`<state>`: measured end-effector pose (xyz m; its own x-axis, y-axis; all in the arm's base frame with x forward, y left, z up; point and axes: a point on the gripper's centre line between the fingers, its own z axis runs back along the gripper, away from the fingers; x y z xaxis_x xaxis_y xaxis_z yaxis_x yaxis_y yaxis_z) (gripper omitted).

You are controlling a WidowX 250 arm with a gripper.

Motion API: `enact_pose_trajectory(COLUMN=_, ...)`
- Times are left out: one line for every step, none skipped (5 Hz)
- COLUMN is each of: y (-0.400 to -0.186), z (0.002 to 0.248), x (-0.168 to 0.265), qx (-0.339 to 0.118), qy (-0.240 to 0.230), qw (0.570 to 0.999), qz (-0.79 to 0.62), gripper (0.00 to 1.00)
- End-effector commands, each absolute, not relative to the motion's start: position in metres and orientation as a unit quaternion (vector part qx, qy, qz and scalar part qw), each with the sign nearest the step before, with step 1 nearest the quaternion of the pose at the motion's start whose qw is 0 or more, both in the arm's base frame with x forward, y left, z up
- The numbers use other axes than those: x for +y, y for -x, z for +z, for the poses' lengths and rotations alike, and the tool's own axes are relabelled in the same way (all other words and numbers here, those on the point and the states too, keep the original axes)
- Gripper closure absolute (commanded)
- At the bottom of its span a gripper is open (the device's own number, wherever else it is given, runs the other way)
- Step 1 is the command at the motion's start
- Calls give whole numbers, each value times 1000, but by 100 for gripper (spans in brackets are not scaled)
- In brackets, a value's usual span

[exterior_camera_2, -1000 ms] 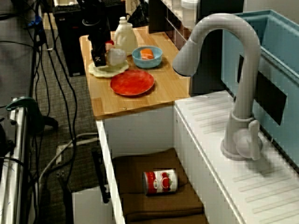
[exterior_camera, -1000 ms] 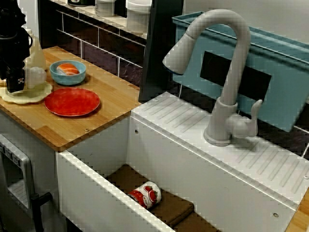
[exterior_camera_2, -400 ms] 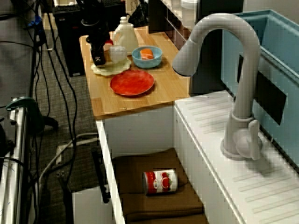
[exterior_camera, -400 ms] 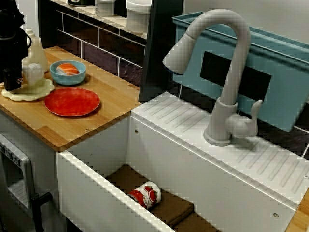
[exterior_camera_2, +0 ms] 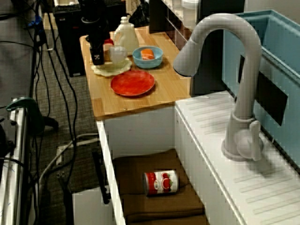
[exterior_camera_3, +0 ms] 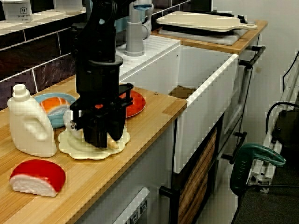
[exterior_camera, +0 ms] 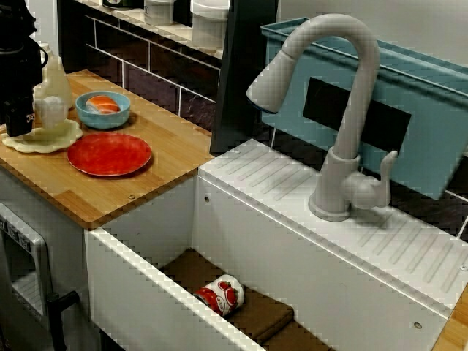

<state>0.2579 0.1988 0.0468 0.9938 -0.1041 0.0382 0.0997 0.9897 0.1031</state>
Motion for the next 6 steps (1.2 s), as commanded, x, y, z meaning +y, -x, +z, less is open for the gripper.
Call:
enact_pose_trajectory(y=-289, z=98, x=179, qx=-61, qy=-70, qw=993, qz=-77, gripper=100)
enact_pose_trajectory(y=-305, z=100, x=156, qx=-65, qy=-76, qw=993, qz=-69, gripper=100)
enact_pose_trajectory(y=-305, z=121, x=151, qx=-86, qy=-53, qw=993, qz=-55, gripper=100)
enact_pose_trajectory(y=-313, z=132, x=134, qx=-83, qy=-42, qw=993, qz=-71, gripper=100)
enact_pose_trajectory(y=-323, z=142, x=105, qx=-72, qy=-25, qw=991, qz=-106, gripper=100)
enact_pose_trajectory(y=-320, z=150, x=95, qx=-78, qy=-18, qw=990, qz=-116, gripper=100)
